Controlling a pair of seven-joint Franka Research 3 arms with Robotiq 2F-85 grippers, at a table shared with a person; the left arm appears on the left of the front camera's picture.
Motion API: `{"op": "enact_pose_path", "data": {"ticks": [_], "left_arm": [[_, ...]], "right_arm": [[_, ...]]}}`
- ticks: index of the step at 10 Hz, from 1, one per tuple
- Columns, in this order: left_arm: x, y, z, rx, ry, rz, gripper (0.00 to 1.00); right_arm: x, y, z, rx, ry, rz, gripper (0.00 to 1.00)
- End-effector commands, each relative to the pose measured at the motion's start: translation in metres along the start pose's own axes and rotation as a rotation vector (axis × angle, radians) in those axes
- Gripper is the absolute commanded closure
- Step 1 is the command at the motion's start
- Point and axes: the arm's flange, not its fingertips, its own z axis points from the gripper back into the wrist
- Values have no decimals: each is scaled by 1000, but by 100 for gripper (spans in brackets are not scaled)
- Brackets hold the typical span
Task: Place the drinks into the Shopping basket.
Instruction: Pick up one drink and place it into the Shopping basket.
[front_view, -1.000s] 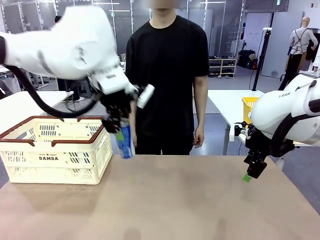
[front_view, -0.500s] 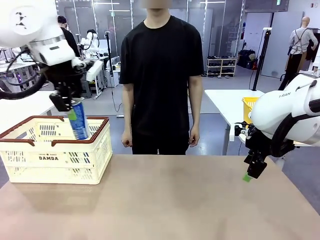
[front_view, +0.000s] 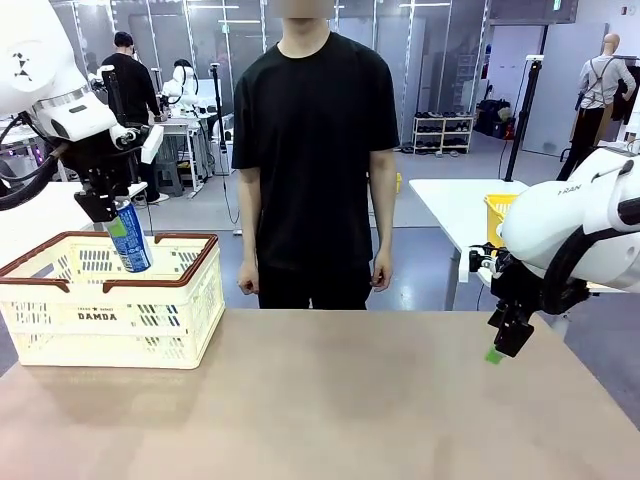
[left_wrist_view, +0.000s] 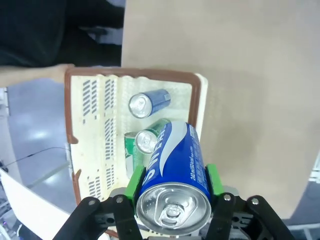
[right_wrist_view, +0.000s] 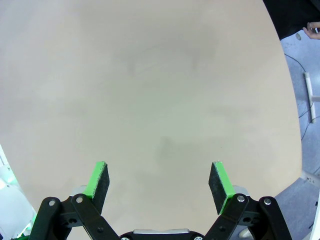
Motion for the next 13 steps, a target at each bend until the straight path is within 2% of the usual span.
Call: {"op": "enact_pose_path", "data": {"ticks": [1,5,6,11,13], "left_arm": [[-3,14,8,-6,-35,56,42],[-29,38,-8,-54,-19,130,42],[-25,25,-10,-33,-2,89,42],[-25,25,-10,-33,-2,89,42],[-34,47,-20,-8,0,102,42]], "right_arm": [[-1,2,1,4,6,5,0],[-1,2,1,4,6,5,0],[-1,2,1,4,6,5,0],[-1,2,1,4,6,5,0],[-1,2,1,4,6,5,0]]}}
